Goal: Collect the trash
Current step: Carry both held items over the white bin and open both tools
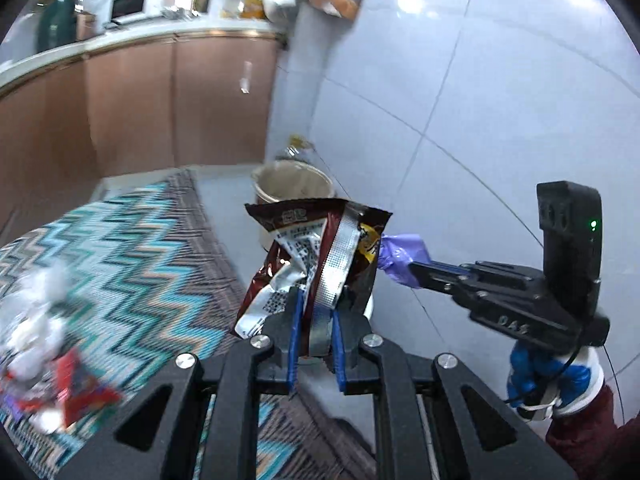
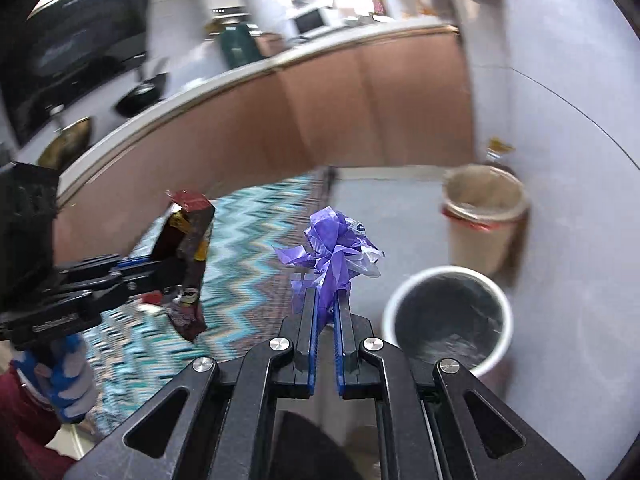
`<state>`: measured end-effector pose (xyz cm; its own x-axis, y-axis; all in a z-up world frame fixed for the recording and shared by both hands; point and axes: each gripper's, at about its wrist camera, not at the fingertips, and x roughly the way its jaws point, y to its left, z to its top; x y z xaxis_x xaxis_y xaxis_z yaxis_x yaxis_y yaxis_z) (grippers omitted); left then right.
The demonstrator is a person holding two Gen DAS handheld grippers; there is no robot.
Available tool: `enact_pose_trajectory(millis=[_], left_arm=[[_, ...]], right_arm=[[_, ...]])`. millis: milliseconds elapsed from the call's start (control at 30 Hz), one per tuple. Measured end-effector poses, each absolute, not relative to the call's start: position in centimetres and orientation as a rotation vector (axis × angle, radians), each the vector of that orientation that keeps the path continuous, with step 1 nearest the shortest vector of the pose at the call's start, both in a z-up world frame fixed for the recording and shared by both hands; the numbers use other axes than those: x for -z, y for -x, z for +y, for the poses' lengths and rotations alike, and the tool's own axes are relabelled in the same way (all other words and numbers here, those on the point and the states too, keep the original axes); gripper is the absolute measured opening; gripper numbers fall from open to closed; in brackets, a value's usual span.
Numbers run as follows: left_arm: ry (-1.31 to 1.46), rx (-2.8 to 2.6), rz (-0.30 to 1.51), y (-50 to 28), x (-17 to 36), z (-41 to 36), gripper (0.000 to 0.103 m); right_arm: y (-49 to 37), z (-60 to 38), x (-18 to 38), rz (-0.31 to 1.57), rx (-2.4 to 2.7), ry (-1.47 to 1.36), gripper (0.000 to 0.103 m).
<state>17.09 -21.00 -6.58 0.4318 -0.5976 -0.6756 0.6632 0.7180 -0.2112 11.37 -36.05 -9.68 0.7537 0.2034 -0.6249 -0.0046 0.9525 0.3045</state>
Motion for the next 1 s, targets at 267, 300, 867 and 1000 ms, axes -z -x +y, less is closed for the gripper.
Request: enact_pose_trajectory(millis=[267,300,867,1000], left_arm=[[-0.093,0.789,0.998,-22.1,11.7,-29.1,0.013],[-0.094,0.784,1.016,-22.6,12.4,-29.6,0.013],[-0.001,0.747,1.151,-28.7,18.6,-34.0,0.039],[0.054,0.782,1.136,-28.8,17.8,-33.4,0.045]], right_arm=[[-15.5,-41.3,13.9,0.779,-0.020,-0.338,0.007],[-15.8,-41.6,14.6,0.789,-0.012,-0.345,0.007],[-19.6,-45.5,21.0,0.919,0.082,-0.367,0.034],[-18.4,-44.9,19.9,0.895,0.084,-0.349,0.036]])
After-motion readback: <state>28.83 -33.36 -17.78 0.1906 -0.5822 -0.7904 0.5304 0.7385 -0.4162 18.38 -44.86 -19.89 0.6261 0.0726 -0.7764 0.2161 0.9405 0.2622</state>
